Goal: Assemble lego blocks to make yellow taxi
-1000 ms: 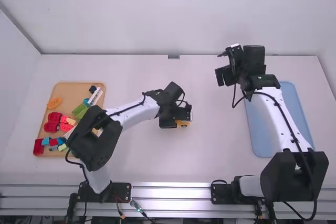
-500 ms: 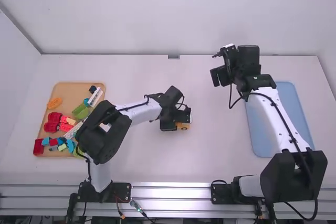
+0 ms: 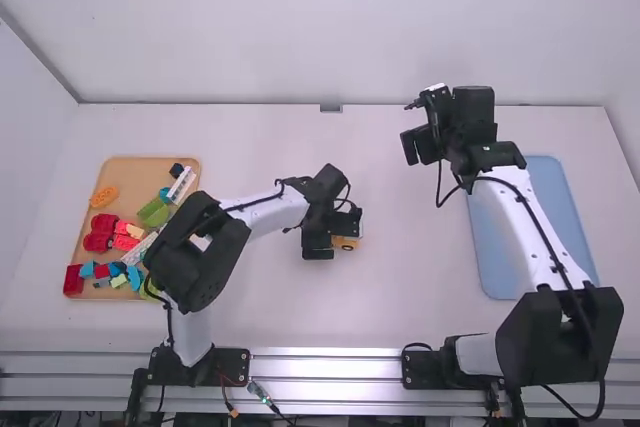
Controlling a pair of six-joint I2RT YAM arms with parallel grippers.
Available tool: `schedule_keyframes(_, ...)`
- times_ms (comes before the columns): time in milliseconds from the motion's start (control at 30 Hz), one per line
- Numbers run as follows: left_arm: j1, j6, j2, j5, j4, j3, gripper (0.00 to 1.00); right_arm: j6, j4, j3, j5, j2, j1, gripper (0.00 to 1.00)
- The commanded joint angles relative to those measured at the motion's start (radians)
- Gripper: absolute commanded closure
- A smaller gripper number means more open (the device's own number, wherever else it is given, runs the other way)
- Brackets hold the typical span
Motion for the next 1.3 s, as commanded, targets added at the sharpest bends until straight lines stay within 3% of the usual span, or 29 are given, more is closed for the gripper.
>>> schedule_keyframes(0,0.023,0.001,0.007,-0.024,-0.061,0.078,0.01,0.001,0.003,0.039,0.002,0.009,-0.003,0.01)
schedule_keyframes(300,0.218,-0.175,-0.033,-0.002,-0.227,0.261,0.01,0.001,0.022,0.039,0.002,0.009,-0.002,0.01)
schedule_keyframes(600,0.597,-0.345,-0.039,-0.016,-0.293,0.410,0.01,0.002,0.037,0.039,0.001,0.009,-0.002,0.01)
schedule_keyframes(833,0.848,-0.496,-0.039,-0.183,-0.270,0.428,0.01,0.002,0.034,0.039,-0.002,0.009,-0.002,0.01)
schedule_keyframes(967,0.914,-0.542,-0.039,-0.187,-0.294,0.423,0.01,0.001,0.036,0.039,-0.002,0.009,-0.002,0.01)
schedule_keyframes(1133,0.963,-0.462,-0.039,-0.319,-0.302,0.410,0.01,0.001,0.042,0.039,-0.002,0.009,-0.002,0.01)
schedule_keyframes(1267,0.988,-0.707,-0.039,-0.486,-0.187,0.398,0.01,0.001,0.056,0.039,-0.002,0.009,-0.002,0.01)
